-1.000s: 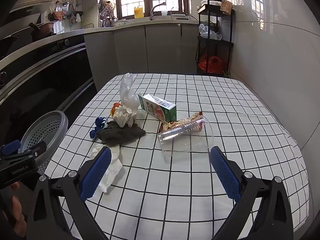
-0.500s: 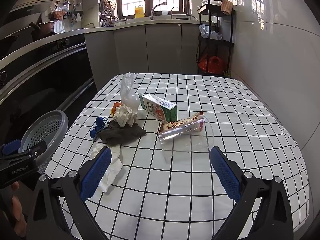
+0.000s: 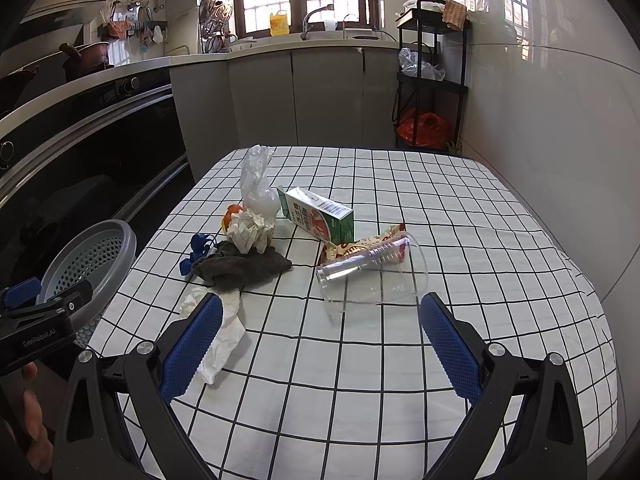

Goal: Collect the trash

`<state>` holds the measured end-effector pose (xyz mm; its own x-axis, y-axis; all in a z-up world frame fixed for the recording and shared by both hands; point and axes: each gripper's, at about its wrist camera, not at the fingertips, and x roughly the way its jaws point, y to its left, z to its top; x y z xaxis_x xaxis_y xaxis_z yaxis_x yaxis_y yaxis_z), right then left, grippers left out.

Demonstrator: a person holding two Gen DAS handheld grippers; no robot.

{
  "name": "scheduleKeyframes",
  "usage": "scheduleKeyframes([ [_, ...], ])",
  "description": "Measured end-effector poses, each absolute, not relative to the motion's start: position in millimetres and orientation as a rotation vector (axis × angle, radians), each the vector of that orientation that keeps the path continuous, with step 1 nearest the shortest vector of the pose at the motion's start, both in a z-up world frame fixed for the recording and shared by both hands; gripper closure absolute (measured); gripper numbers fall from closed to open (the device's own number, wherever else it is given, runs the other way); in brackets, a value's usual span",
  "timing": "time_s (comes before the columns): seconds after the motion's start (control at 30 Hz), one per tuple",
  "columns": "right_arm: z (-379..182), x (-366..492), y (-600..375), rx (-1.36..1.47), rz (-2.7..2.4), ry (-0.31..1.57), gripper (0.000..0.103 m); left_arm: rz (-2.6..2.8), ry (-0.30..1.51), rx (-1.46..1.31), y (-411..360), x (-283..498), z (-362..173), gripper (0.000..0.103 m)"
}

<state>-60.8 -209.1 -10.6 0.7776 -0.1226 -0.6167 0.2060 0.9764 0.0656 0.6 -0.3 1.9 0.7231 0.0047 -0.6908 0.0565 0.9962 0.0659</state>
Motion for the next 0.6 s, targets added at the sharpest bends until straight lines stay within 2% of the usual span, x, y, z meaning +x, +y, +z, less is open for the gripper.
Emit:
scheduleKeyframes([
  [0.6, -10.7, -59.4, -211.8, 0.130, -0.178, 0.657, 0.008, -0.026, 0.758, 0.085, 3.3, 1.1, 3.8, 0.006],
])
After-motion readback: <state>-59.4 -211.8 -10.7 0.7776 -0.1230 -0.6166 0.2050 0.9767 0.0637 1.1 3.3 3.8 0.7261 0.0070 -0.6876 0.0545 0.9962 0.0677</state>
